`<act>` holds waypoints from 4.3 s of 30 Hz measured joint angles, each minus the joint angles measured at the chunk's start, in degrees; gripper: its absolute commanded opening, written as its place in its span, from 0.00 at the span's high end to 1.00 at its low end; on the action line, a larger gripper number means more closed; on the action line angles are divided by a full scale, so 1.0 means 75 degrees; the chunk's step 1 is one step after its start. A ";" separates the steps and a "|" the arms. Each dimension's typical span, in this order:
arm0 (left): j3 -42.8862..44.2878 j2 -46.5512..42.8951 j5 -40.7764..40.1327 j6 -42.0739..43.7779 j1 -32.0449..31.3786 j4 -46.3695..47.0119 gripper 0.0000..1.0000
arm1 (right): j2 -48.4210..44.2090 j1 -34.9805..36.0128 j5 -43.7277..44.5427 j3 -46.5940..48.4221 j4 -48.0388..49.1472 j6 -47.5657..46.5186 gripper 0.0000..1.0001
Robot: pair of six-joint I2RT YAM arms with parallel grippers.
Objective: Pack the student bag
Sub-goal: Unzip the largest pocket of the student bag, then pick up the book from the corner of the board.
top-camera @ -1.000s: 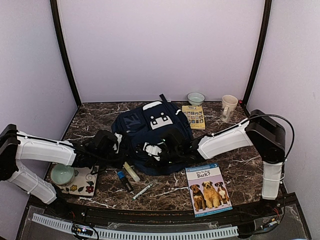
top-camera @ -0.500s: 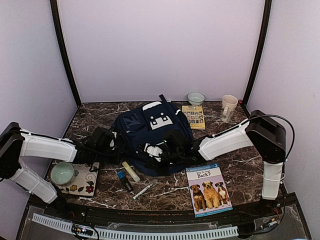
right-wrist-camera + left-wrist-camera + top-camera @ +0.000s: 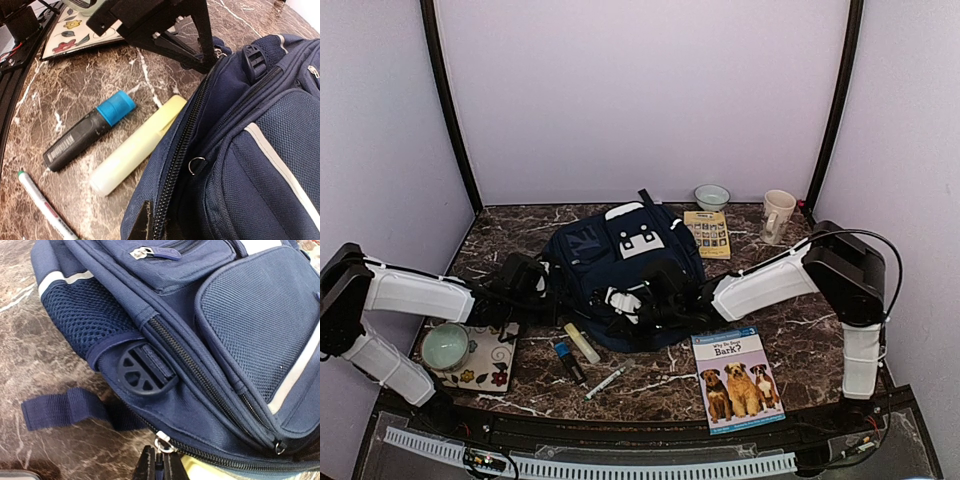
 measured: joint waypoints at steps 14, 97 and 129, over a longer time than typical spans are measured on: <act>-0.0533 -0.0108 0.0289 0.0289 0.0583 0.0790 0.55 | 0.0105 -0.0073 -0.0085 0.0163 0.0125 0.0175 0.41; 0.2687 0.4310 0.2049 -0.0490 -0.4966 0.3538 0.32 | -0.8207 -0.0664 0.2524 -0.5971 -0.4992 0.9433 0.00; 0.2821 0.4945 0.2052 -0.0557 -0.4928 0.4782 0.36 | -0.9670 -0.0720 0.0624 -0.7484 -0.3346 0.9530 1.00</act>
